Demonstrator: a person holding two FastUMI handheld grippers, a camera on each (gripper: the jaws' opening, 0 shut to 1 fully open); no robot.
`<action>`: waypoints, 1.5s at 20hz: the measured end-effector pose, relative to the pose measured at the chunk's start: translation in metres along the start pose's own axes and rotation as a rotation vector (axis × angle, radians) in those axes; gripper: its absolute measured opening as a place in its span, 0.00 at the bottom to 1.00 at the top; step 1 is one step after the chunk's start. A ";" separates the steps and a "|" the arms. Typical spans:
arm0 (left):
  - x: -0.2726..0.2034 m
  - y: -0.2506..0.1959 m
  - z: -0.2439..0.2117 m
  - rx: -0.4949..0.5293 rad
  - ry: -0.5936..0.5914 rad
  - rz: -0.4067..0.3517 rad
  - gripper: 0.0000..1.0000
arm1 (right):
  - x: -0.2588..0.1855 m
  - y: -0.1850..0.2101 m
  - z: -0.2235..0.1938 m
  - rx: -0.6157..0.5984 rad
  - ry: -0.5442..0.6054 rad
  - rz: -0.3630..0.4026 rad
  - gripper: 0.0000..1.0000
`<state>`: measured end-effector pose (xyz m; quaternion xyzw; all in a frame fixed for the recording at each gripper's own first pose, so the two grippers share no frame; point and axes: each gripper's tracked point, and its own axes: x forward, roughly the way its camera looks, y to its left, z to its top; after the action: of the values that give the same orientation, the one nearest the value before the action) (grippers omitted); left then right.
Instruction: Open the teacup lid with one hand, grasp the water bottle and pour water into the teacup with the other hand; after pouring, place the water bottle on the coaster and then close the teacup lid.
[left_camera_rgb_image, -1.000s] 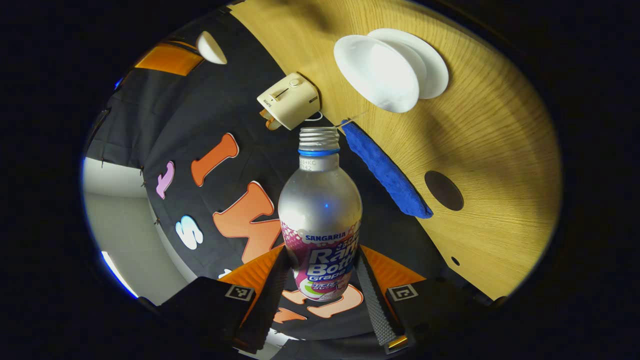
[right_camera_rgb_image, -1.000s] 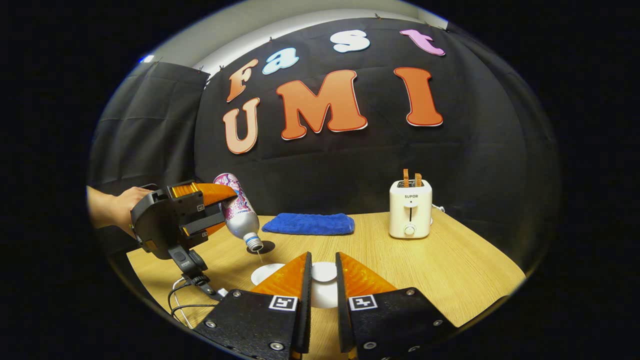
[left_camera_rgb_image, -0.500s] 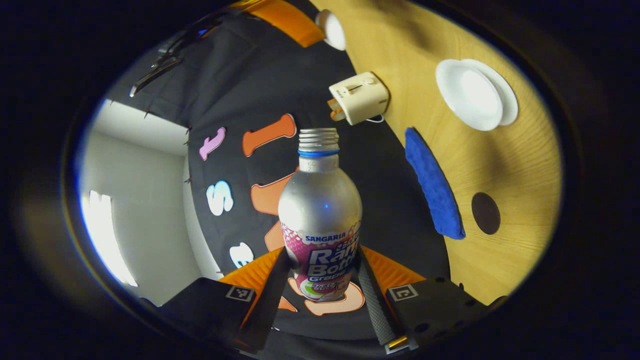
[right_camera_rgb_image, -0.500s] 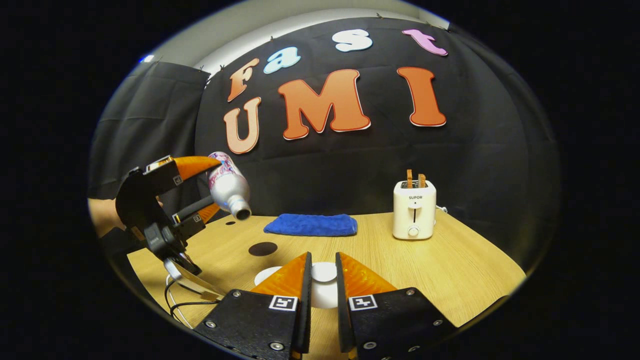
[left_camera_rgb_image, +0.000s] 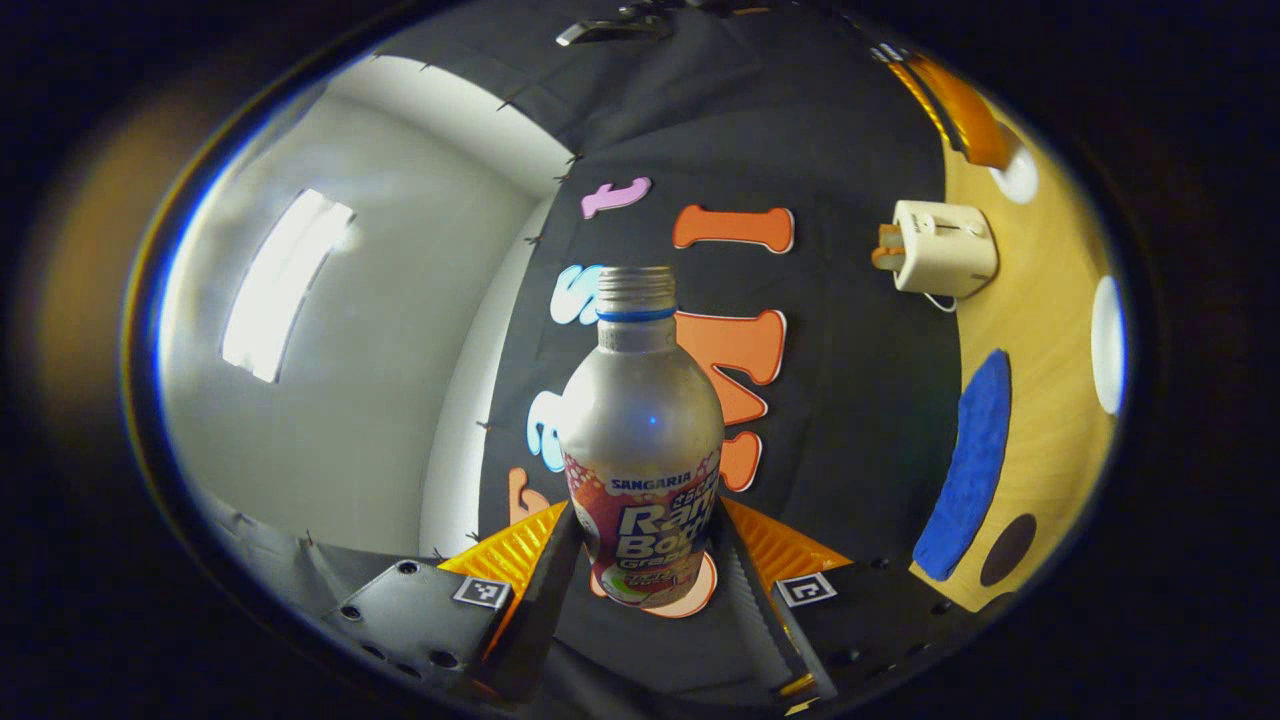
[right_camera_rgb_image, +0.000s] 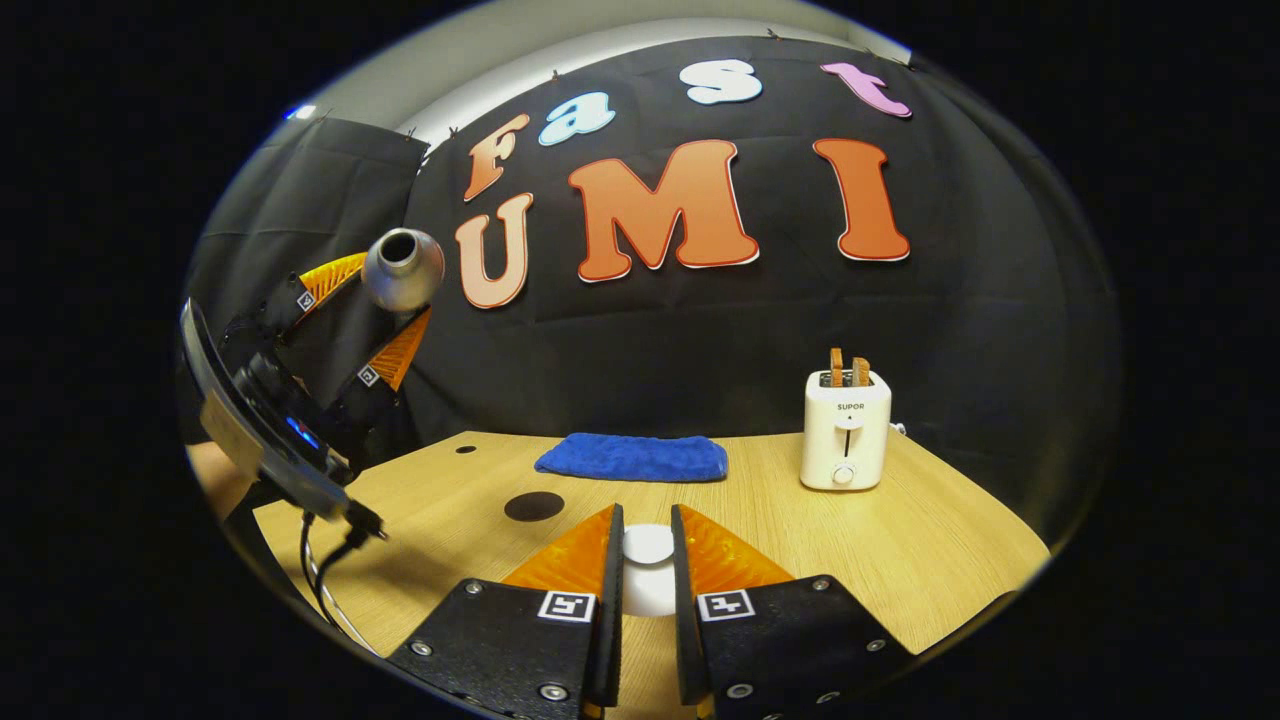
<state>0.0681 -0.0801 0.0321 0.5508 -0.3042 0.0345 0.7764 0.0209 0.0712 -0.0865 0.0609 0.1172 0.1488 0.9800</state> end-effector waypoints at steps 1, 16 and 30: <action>0.000 0.006 -0.002 -0.050 0.017 0.022 0.78 | 0.002 0.002 0.002 -0.004 -0.002 0.002 0.23; 0.024 -0.051 -0.089 -1.053 0.414 0.014 0.77 | 0.033 0.009 0.001 -0.050 0.017 0.001 0.23; -0.007 -0.223 -0.147 -1.317 0.797 -0.291 0.81 | 0.052 0.007 -0.022 -0.069 0.069 0.006 0.23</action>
<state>0.2127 -0.0364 -0.1885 -0.0427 0.1147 -0.0600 0.9907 0.0621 0.0954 -0.1178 0.0224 0.1455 0.1578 0.9764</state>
